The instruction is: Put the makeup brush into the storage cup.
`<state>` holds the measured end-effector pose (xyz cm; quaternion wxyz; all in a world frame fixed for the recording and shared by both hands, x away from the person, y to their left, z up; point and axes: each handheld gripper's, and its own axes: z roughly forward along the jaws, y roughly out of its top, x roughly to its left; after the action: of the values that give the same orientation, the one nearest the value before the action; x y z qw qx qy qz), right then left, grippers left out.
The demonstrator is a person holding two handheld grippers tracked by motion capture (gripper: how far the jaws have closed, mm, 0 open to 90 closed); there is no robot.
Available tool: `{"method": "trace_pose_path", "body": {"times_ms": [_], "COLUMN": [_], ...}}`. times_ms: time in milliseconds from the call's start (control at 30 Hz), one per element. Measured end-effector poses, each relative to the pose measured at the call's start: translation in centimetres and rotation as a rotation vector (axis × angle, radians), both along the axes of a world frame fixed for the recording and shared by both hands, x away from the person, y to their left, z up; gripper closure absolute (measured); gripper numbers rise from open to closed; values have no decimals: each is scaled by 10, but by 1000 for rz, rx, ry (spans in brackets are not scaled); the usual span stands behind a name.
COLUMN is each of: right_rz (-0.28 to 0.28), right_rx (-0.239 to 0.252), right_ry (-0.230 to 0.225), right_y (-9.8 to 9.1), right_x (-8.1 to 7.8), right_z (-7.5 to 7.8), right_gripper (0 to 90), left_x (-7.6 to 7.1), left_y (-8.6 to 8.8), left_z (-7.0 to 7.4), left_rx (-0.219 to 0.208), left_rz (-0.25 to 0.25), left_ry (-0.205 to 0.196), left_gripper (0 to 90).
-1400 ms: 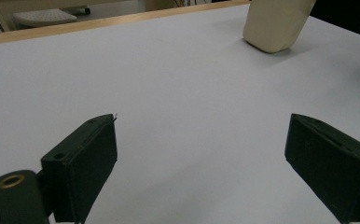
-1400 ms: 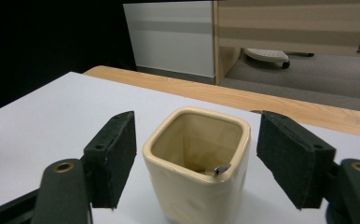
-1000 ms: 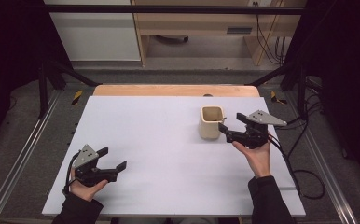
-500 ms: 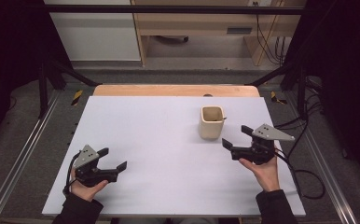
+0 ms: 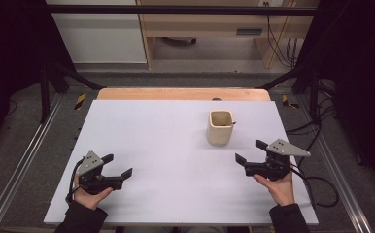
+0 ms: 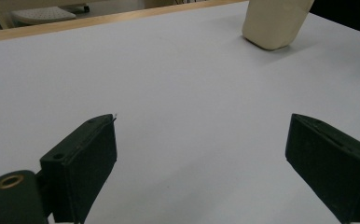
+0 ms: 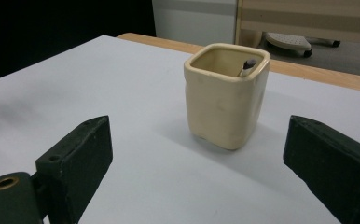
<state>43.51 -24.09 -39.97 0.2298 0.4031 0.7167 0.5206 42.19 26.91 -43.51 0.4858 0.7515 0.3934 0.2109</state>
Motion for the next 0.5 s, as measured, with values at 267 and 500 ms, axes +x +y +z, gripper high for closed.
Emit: {"method": "trace_pose_path", "body": {"times_ms": [267, 500], "right_rz": [7, 5], "right_rx": [5, 10], "right_ry": [6, 7], "right_y": [-5, -12], "right_x": [-8, -14], "right_z": [-10, -15], "right_gripper": [73, 68], "left_x": [0, -1], "left_y": [0, 0], "left_z": [0, 0], "left_rx": [0, 6], "left_rz": [-2, -3], "left_ry": [1, 2], "left_gripper": [84, 83]}}
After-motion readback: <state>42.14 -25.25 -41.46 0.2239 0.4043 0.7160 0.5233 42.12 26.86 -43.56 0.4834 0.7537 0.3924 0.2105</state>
